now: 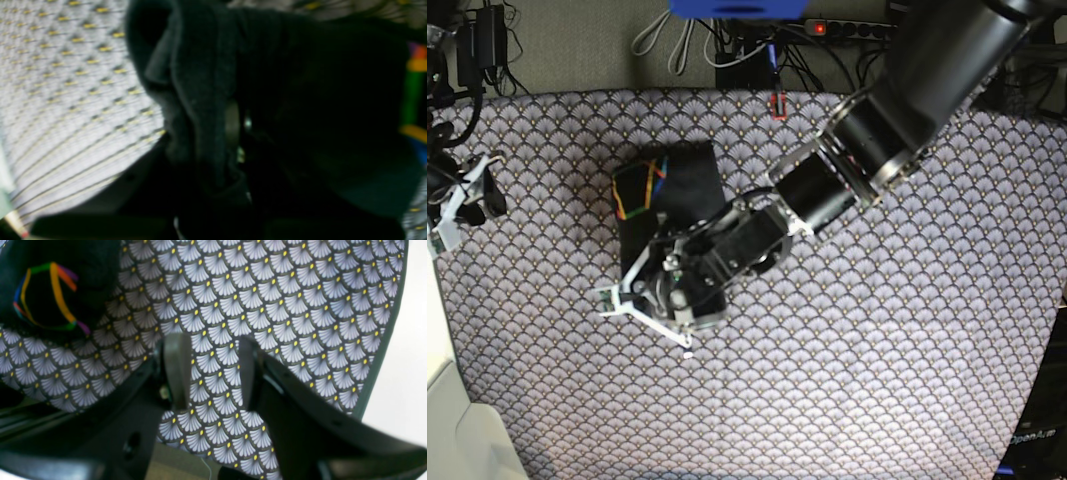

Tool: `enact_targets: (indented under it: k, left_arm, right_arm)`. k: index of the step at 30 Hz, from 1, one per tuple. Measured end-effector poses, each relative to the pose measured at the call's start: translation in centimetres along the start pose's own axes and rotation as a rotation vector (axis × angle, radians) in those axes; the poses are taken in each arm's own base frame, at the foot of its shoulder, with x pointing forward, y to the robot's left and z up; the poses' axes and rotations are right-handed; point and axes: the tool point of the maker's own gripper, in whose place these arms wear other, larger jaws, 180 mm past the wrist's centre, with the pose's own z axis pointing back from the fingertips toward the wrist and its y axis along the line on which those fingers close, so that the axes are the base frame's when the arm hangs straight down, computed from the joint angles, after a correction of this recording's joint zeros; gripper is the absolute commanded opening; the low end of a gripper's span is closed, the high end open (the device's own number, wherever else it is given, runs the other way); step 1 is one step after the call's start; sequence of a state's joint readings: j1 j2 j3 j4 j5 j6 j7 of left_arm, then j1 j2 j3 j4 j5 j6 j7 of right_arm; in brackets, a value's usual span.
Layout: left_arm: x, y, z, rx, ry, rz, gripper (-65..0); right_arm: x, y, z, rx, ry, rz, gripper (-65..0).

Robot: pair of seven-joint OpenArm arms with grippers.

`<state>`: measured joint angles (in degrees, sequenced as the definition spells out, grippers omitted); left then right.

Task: Fold the T-shirt properly
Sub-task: 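Drag the bundle with the left gripper and set it down squared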

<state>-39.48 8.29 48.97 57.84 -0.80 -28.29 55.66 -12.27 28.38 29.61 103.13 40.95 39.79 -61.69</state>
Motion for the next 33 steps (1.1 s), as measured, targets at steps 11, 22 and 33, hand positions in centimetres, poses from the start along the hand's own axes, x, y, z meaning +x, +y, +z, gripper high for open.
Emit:
enact_targets:
  k: [11, 22, 33]
  left_arm:
    - [-0.4, 0.6, 0.0, 0.037, 0.023, -0.030, -64.1]
    - [-0.4, 1.0, 0.1, 0.049, 0.025, -0.025, -26.2]
    - [-1.3, 4.4, 1.4, 0.069, -0.033, 0.183, -19.1]
  right_arm:
    - [0.0, 0.0, 0.0, 0.001, 0.000, 0.000, -41.0]
    - [0.0, 0.1, 0.0, 0.003, 0.001, 0.001, -41.0]
    - [0.0, 0.1, 0.0, 0.002, 0.002, 0.001, -41.0]
